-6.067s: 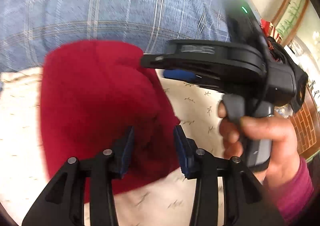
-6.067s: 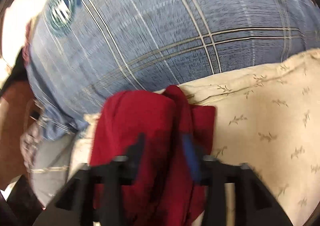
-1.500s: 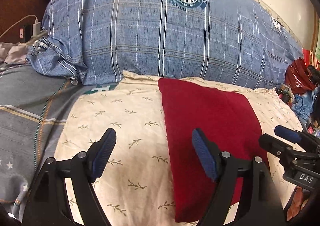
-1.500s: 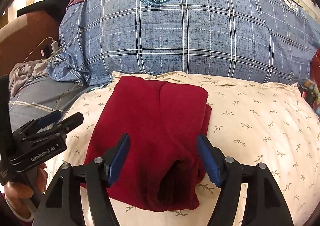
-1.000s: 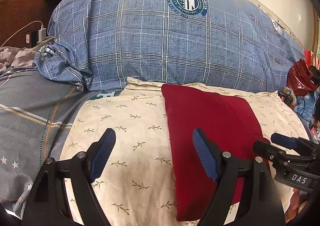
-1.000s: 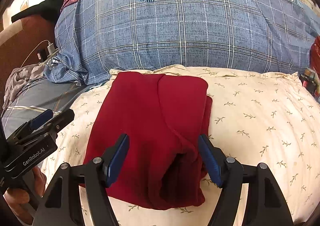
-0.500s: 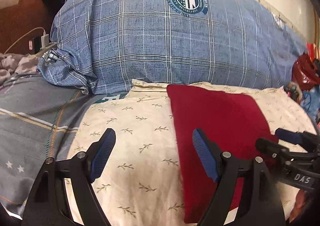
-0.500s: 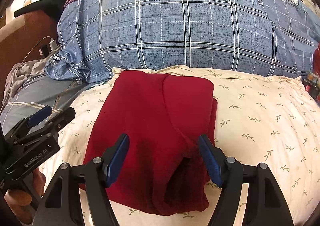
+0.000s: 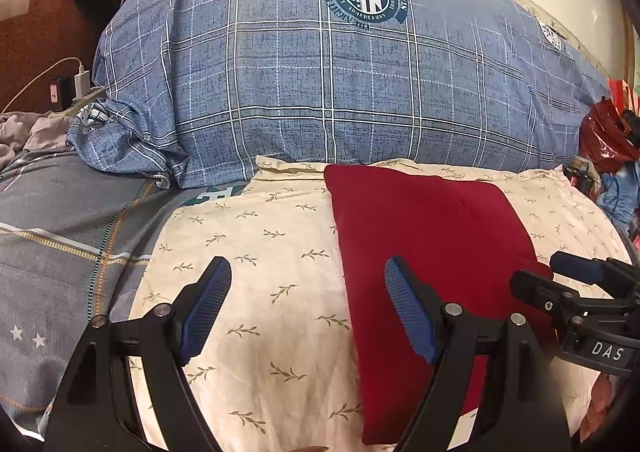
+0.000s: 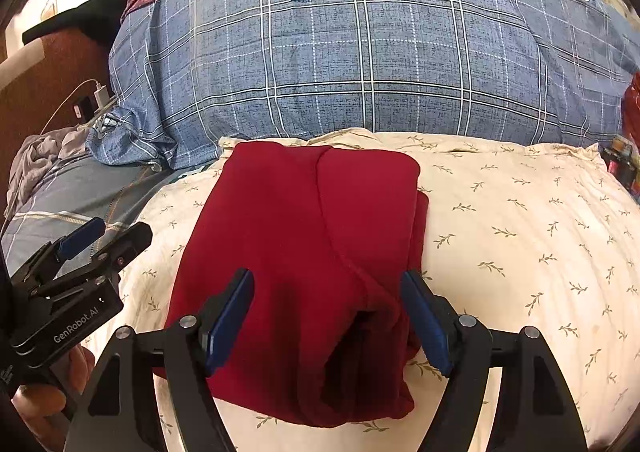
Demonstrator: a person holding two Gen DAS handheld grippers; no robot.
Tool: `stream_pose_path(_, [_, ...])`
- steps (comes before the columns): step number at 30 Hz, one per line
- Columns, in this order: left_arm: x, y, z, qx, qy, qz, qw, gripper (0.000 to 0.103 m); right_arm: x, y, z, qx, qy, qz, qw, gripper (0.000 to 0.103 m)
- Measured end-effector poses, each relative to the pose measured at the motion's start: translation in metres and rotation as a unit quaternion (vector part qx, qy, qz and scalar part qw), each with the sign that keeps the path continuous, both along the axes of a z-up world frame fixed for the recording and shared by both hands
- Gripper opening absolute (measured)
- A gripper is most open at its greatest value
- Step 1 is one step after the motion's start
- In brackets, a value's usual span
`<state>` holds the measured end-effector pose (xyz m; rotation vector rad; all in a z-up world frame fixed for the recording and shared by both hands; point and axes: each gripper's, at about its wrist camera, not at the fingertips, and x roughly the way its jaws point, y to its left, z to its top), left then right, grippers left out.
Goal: Fold small clothes
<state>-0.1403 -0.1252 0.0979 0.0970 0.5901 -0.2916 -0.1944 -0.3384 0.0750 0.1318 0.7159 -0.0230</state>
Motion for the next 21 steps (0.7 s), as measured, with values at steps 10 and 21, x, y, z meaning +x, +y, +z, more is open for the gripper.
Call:
stream_pose_path(10, [0.0004,0.0008,0.0009,0.002,-0.002,0.008,1.0,0.08,0.0007,0.0015,-0.0023,-0.002,0.003,-0.003,1.0,0.077])
stream_pose_path(21, [-0.0006,-0.0029,-0.0009,0.009,-0.004,0.007,0.9999,0.08,0.0011,0.0024,-0.0056,-0.001,0.007,-0.004,1.0,0.077])
